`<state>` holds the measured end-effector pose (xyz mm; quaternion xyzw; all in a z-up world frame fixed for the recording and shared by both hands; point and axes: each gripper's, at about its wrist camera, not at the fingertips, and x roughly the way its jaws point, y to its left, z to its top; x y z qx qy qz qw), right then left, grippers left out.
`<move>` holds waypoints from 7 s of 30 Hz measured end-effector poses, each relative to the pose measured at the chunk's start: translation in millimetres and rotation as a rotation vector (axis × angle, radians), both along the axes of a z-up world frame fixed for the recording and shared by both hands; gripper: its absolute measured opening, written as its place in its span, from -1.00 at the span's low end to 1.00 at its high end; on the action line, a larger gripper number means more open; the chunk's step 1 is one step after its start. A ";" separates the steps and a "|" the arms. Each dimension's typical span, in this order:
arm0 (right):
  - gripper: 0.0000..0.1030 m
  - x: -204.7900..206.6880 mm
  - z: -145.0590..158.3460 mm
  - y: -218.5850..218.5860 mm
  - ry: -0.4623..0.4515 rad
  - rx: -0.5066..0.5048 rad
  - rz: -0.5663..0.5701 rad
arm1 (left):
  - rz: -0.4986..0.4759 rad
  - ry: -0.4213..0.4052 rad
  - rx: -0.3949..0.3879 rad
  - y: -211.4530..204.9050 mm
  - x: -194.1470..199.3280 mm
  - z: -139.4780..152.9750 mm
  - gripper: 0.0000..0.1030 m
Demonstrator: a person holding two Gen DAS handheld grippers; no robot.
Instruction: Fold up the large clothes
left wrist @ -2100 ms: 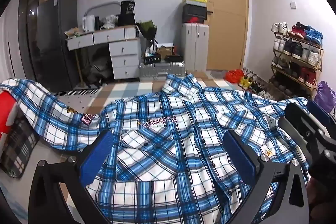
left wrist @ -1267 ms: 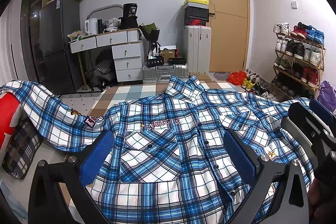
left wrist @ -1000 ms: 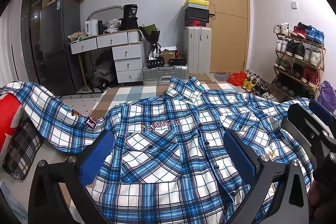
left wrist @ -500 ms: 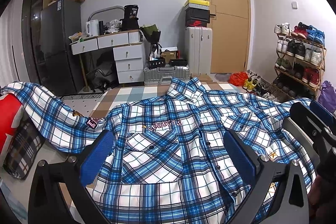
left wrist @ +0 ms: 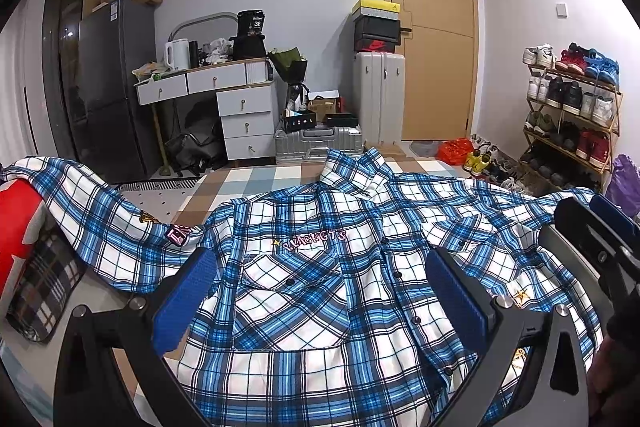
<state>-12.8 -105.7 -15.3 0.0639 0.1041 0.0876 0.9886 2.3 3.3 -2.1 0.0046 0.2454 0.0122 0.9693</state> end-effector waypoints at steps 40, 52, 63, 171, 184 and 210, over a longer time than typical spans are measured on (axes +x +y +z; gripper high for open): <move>1.00 40.9 12.6 -284.5 0.307 0.225 -0.314 | -0.040 0.056 0.059 -12.5 8.6 -17.0 0.98; 1.00 99.9 -70.1 -558.8 0.599 0.640 -0.640 | -0.028 0.133 0.176 -20.2 25.8 -50.2 0.98; 0.10 146.3 -117.2 -600.6 0.663 0.844 -0.693 | -0.042 0.173 0.253 -33.7 34.1 -69.4 0.98; 1.00 71.1 -48.8 -17.8 0.365 0.247 0.441 | 0.532 0.216 -0.736 362.8 -27.0 63.8 0.98; 1.00 68.4 -51.7 -12.2 0.355 0.267 0.495 | 0.472 0.103 -1.124 386.1 -28.0 40.5 0.92; 1.00 56.2 -45.0 -0.8 0.276 0.140 0.484 | 0.484 0.029 -0.824 381.2 -5.5 85.8 -1.00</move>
